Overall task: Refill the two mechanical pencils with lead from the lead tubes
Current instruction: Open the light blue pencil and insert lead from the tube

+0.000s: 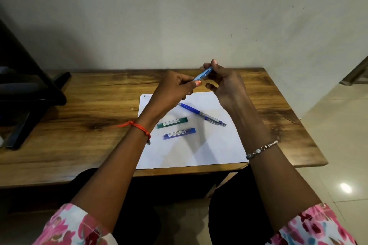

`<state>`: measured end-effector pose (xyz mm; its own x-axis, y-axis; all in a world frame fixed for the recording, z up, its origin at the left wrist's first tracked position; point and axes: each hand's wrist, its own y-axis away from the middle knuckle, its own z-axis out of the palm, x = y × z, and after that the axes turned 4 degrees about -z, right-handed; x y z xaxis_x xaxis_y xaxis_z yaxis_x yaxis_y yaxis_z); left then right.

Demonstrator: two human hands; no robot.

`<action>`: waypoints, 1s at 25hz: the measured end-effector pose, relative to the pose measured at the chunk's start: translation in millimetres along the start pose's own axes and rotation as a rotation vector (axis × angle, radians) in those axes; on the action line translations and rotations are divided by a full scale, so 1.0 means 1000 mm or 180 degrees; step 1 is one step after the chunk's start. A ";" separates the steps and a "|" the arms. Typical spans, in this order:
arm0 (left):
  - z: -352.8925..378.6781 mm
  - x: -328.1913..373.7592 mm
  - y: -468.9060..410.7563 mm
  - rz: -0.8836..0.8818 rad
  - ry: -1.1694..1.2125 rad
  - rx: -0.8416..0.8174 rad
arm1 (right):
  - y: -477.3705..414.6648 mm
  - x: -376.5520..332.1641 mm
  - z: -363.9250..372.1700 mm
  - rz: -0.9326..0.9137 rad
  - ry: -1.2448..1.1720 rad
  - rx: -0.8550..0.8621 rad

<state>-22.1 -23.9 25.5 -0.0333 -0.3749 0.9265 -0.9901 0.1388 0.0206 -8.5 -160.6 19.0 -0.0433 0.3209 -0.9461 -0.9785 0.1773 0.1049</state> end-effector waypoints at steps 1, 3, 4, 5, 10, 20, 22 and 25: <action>0.001 0.001 0.000 -0.0016 -0.0002 0.0012 | 0.000 0.000 0.001 -0.0007 -0.0019 0.0037; 0.004 0.002 -0.001 -0.0041 -0.0036 0.0046 | 0.002 0.001 0.003 0.0001 -0.0117 0.0142; 0.006 0.002 -0.001 -0.0048 -0.0068 0.0052 | 0.003 0.002 0.004 0.0020 -0.0166 0.0205; 0.008 0.003 -0.001 -0.0047 -0.0090 0.0049 | 0.004 0.003 0.005 0.0040 -0.0195 0.0265; 0.017 0.003 0.001 -0.0045 -0.0090 0.0010 | 0.005 0.005 0.006 0.0097 -0.0377 0.0594; -0.003 -0.006 0.011 -0.0369 0.0271 0.0079 | -0.012 -0.021 -0.044 -0.0075 -0.0860 0.0667; -0.011 -0.004 0.009 -0.0398 0.0322 0.0127 | -0.008 -0.019 -0.038 0.0258 -0.0873 0.0302; -0.010 -0.002 0.008 -0.0379 0.0275 0.0063 | -0.006 -0.014 -0.024 0.0659 -0.0586 -0.0174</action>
<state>-28.4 -12.6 27.8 0.0955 -0.3071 0.9469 -0.9889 0.0797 0.1255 -7.1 -188.1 24.3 -0.2109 0.5097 -0.8341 -0.9623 0.0415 0.2687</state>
